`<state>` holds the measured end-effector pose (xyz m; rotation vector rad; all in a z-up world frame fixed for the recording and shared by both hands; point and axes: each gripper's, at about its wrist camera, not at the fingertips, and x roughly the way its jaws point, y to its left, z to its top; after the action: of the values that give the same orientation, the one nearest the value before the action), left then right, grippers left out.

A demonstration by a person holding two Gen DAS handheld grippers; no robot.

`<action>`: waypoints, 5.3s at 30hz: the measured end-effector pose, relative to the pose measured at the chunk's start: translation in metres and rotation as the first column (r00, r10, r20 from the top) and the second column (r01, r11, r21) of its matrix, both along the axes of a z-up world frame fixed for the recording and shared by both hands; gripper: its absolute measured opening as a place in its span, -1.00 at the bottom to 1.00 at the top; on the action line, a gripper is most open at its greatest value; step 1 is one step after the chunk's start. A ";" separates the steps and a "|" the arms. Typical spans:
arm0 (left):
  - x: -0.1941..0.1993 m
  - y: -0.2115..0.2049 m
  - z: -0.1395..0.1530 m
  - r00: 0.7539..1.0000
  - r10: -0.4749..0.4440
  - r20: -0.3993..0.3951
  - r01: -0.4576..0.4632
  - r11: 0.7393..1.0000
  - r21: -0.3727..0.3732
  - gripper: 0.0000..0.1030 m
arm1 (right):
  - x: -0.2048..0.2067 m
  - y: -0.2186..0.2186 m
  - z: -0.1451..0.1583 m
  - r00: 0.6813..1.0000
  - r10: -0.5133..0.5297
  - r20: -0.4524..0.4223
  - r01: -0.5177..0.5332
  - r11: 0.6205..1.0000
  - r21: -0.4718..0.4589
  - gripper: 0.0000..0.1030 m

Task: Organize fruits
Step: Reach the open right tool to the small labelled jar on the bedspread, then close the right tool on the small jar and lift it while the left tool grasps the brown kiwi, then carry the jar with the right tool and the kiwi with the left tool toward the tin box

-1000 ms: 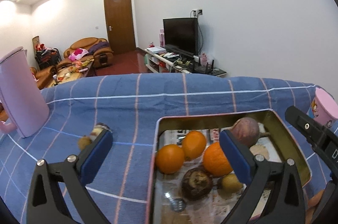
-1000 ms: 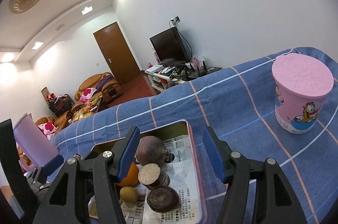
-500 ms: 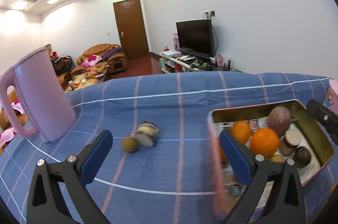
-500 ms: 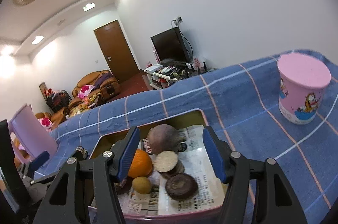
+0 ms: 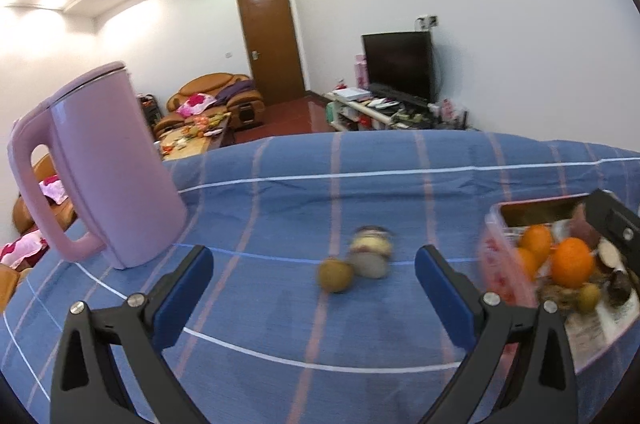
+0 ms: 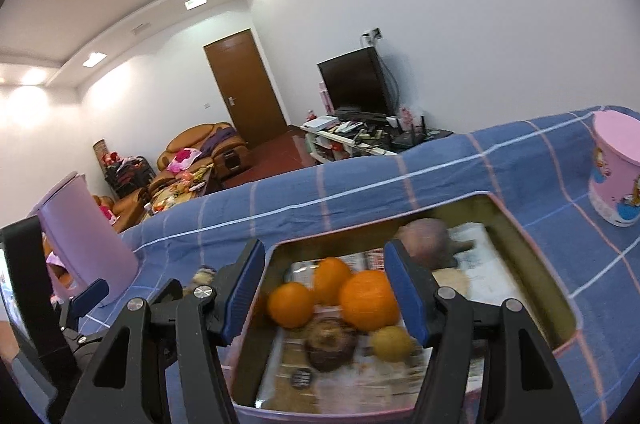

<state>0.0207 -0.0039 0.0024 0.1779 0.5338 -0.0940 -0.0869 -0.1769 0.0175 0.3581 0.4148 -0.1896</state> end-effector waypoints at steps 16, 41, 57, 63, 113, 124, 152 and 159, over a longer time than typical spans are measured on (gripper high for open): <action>0.048 0.070 -0.006 0.964 0.261 0.050 -0.266 0.953 0.148 1.00 | 0.099 0.095 -0.017 0.953 0.187 -0.240 -0.214 0.973 -0.091 0.24; 0.060 0.097 -0.007 0.960 0.256 -0.117 -0.262 0.964 -0.045 1.00 | 0.168 0.105 -0.050 0.844 0.331 -0.423 -0.310 0.943 0.120 -0.15; 0.048 0.071 -0.002 0.990 0.040 -0.132 -0.058 0.989 -0.133 0.96 | 0.088 0.075 0.018 0.954 0.272 -0.129 -0.268 0.962 0.054 -0.16; 0.045 0.041 -0.004 0.983 -0.103 -0.150 0.083 0.988 -0.131 0.72 | 0.037 0.063 0.023 0.976 0.199 -0.083 -0.204 0.977 -0.056 -0.16; -0.011 -0.010 0.001 0.998 -0.060 0.029 0.060 0.998 -0.007 -0.45 | -0.026 0.052 -0.003 0.985 0.167 -0.049 -0.172 0.973 -0.152 -0.15; -0.034 -0.017 0.000 0.998 -0.065 0.009 0.065 0.997 -0.042 -0.45 | -0.045 0.041 -0.002 0.985 0.165 -0.045 -0.170 0.972 -0.161 -0.15; -0.067 -0.083 0.011 0.981 -0.190 -0.023 0.185 0.971 -0.152 -0.44 | -0.074 -0.020 0.003 0.996 0.082 -0.025 -0.086 0.978 -0.188 -0.15; -0.073 -0.121 0.013 0.970 -0.244 -0.023 0.239 0.961 -0.138 -0.44 | -0.082 -0.045 0.007 0.999 0.033 -0.015 -0.036 0.978 -0.203 -0.15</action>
<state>-0.0526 -0.1246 0.0150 0.1088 0.5423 -0.3715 -0.1687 -0.2214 0.0245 0.1485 0.4084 -0.1984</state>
